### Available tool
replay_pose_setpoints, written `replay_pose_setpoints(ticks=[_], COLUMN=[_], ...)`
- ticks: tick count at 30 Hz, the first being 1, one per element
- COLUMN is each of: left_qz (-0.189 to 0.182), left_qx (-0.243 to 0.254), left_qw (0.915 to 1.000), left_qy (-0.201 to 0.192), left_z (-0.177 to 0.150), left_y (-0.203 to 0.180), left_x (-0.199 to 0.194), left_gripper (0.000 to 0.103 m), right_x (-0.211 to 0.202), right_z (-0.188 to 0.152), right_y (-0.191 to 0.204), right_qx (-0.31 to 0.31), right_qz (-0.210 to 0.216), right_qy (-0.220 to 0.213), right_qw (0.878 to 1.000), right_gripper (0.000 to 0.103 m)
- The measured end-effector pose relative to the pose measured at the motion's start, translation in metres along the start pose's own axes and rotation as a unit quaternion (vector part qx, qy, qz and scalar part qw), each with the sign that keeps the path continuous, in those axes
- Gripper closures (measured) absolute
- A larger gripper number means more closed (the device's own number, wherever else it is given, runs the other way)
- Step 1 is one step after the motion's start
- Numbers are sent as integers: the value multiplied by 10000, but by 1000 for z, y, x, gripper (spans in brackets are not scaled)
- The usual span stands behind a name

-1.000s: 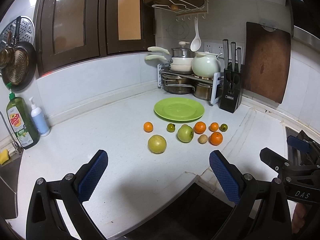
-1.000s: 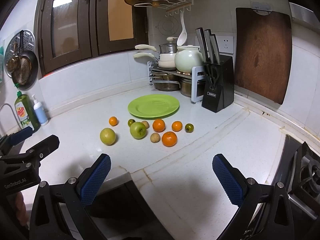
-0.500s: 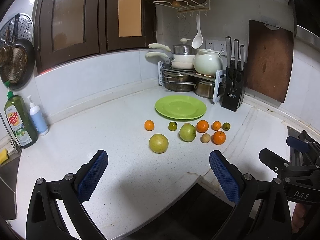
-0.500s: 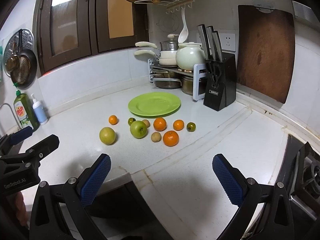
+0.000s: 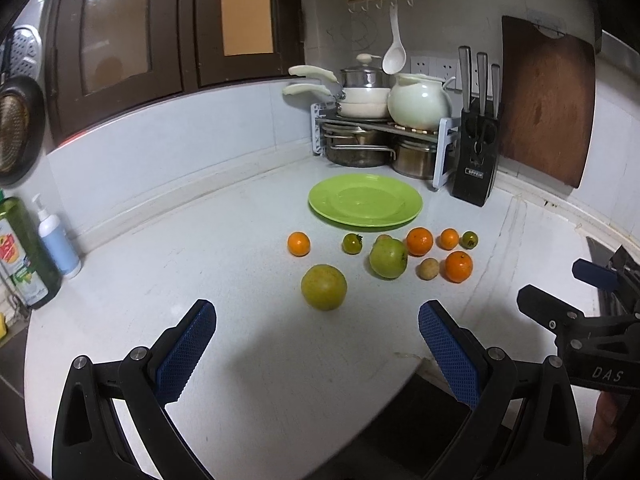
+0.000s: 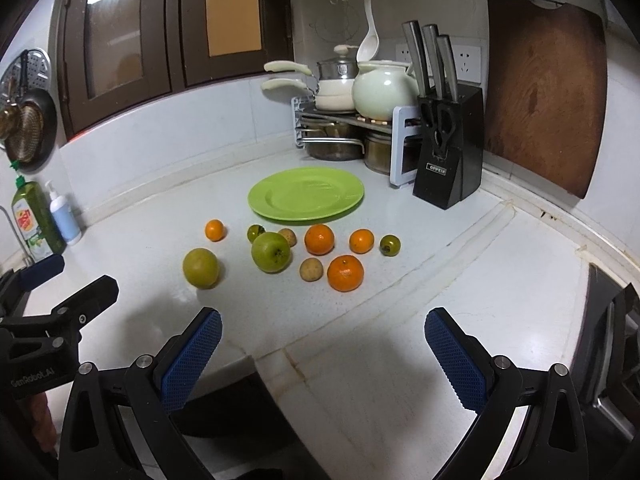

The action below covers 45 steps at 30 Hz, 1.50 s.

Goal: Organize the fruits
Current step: 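Grasp the large yellow pomelo with the left tool while the right tool grasps the big orange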

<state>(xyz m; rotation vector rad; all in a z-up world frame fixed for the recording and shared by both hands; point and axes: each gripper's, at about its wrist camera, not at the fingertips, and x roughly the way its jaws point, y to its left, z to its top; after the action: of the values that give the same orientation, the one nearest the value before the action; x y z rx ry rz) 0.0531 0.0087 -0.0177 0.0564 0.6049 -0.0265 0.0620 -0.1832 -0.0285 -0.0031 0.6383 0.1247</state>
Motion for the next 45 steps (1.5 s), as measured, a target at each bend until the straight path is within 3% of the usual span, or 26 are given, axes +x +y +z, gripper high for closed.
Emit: replay_pose_setpoints(ticks=[10,18,29,45], left_qz=[-241,-239,182,457], left_qx=[130,45,-248,-422], left_qw=[9996,9996,9983,9949], left_qy=[7,119,493,790], left_z=[14,17,4,-4], left_y=[12,11,-4,-8], left_x=[51,83,118,144], left_gripper=[0,3,12,34], right_x=[59,92,136,162], right_z=[15,19,18,17], right_y=[1,-5,-20,-26], right_qx=[243,487,-104,-539], right_qz=[-119,-208,41,203], right_qy=[394,663,1118,1172], right_qw=[9989,9964,9937,9914], right_gripper=[1,7,27,46])
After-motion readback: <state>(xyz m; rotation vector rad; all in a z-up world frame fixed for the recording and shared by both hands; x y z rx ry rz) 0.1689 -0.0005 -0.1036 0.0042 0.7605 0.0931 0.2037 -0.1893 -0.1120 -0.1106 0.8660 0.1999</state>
